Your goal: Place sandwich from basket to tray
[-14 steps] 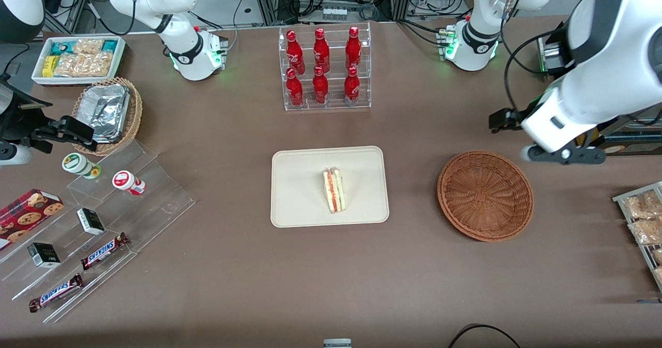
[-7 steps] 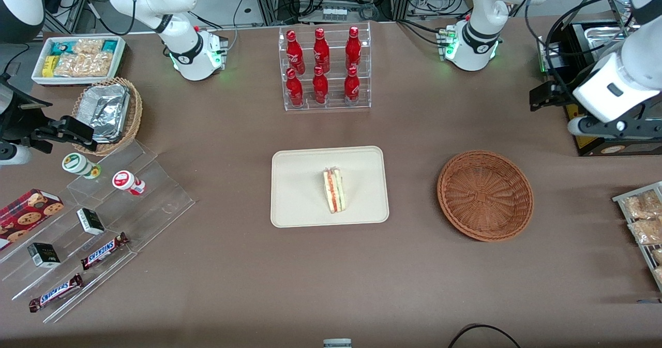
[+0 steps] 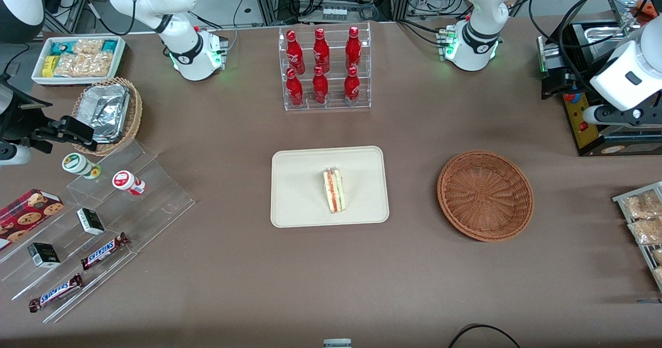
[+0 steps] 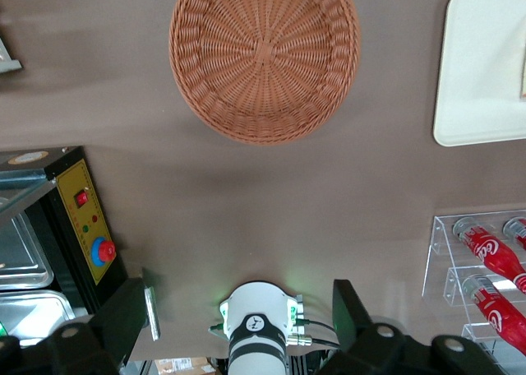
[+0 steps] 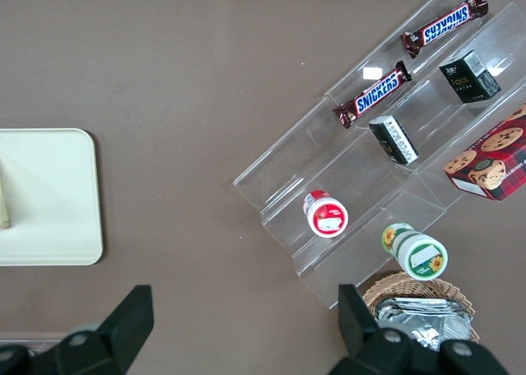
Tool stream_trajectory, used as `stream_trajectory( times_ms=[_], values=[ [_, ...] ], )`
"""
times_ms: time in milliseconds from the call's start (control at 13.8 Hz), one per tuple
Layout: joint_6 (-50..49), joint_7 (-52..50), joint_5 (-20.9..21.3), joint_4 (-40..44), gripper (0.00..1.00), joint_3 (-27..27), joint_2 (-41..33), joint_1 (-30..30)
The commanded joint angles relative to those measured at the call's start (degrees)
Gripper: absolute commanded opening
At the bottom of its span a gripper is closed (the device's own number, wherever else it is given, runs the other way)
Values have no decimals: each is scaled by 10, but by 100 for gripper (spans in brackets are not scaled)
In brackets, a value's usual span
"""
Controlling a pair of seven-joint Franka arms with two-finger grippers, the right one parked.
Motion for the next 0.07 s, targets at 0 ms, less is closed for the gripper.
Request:
stream_trajectory(
  times_ms=[0],
  values=[
    [4, 3, 7, -27, 100, -8, -25, 10]
  ],
)
